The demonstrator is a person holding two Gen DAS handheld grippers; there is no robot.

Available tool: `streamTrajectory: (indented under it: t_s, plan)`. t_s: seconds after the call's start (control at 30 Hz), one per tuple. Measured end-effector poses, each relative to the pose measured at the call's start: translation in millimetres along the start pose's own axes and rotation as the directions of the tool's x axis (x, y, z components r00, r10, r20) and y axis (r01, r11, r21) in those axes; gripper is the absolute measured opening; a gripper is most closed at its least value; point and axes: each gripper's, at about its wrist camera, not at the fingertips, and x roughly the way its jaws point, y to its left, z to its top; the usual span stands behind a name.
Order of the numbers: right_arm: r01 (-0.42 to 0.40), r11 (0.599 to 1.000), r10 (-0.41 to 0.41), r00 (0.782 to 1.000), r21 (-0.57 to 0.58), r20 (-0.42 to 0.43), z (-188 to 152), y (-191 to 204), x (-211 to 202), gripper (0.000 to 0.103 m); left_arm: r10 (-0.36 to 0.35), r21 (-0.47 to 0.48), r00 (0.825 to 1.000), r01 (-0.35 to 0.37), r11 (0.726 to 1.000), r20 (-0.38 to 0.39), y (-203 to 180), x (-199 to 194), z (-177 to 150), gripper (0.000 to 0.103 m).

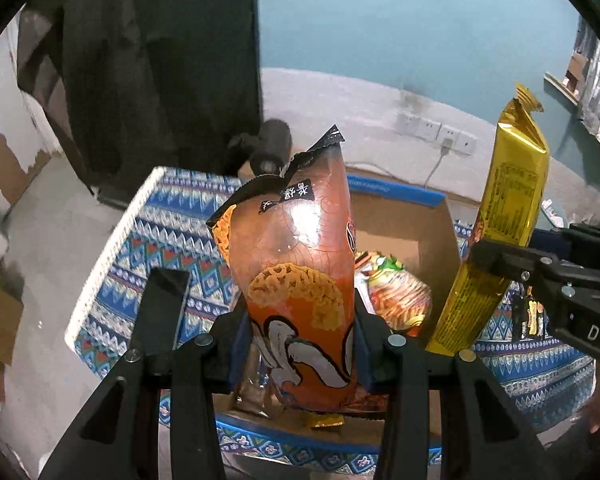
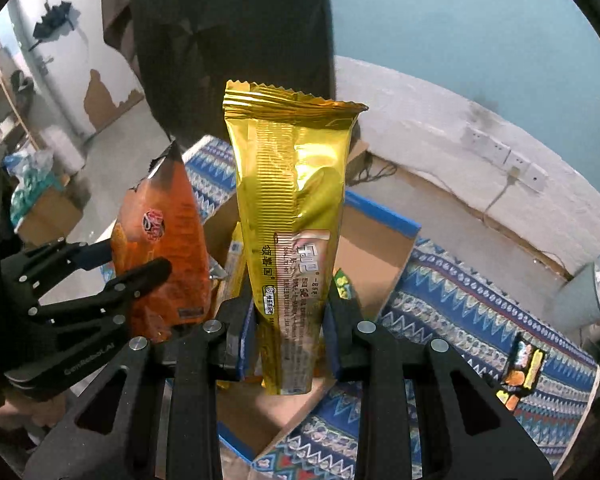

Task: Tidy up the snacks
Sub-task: 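Open both tools to drop the bar and chip bag into the box, then move both tools over the two dark snack packs on the tablecloth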

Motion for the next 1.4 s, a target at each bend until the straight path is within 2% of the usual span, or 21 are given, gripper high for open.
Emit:
streamTrajectory:
  t_s: [0.23, 0.33, 0.47, 0.5, 0.6, 0.67, 0.93, 1.23, 1.4]
  plan:
    - [-0.042, 0.998, 0.045, 0.997, 0.045, -0.071, -0.2, -3.0, 30.5, 0.028, -0.001, -0.030, 0.999, 0.000, 1.000, -0.049, 7.4, 23.1, -4.8, 0.045]
    - [-0.060, 0.996, 0.066, 0.993, 0.066, -0.093, 0.5, 0.1, 40.7, 0.033, 0.004, -0.042, 0.997, -0.007, 0.999, -0.080, 9.7, 30.9, -8.4, 0.046]
    - [-0.061, 0.995, 0.068, 0.994, 0.084, -0.080, 0.5, 0.6, 39.7, 0.062, 0.022, -0.059, 0.997, -0.026, 0.998, -0.074, 13.4, 28.6, -8.6, 0.058]
    - [-0.063, 0.994, 0.069, 0.995, 0.088, -0.073, 0.8, -0.2, 38.4, 0.063, 0.031, -0.063, 0.998, -0.034, 0.997, -0.061, 14.0, 25.1, -7.8, 0.063]
    - [-0.058, 0.993, 0.065, 0.996, 0.098, -0.061, 0.9, -5.0, 34.7, 0.064, 0.029, -0.071, 0.999, -0.031, 0.997, -0.028, 13.3, 15.4, -4.6, 0.068]
    - [-0.045, 0.993, 0.051, 0.997, 0.107, -0.054, 0.0, -10.6, 32.0, 0.067, 0.017, -0.067, 1.000, -0.019, 0.998, -0.017, 10.5, 11.8, -2.5, 0.068]
    - [0.021, 0.989, -0.014, 0.999, 0.148, -0.048, -15.4, -38.8, 16.7, 0.073, -0.007, 0.007, 1.000, 0.007, 1.000, 0.014, -22.6, 1.5, 3.7, 0.076]
    - [0.083, 0.969, -0.072, 0.996, 0.233, -0.058, -42.1, -89.9, -1.1, 0.074, -0.028, 0.096, 1.000, 0.028, 0.995, 0.003, -64.9, 2.7, 4.0, 0.080]
    - [0.113, 0.955, -0.097, 0.993, 0.273, -0.072, -59.2, -114.5, -9.1, 0.074, -0.063, 0.118, 0.998, 0.065, 0.991, -0.020, -87.5, 4.1, 5.0, 0.081]
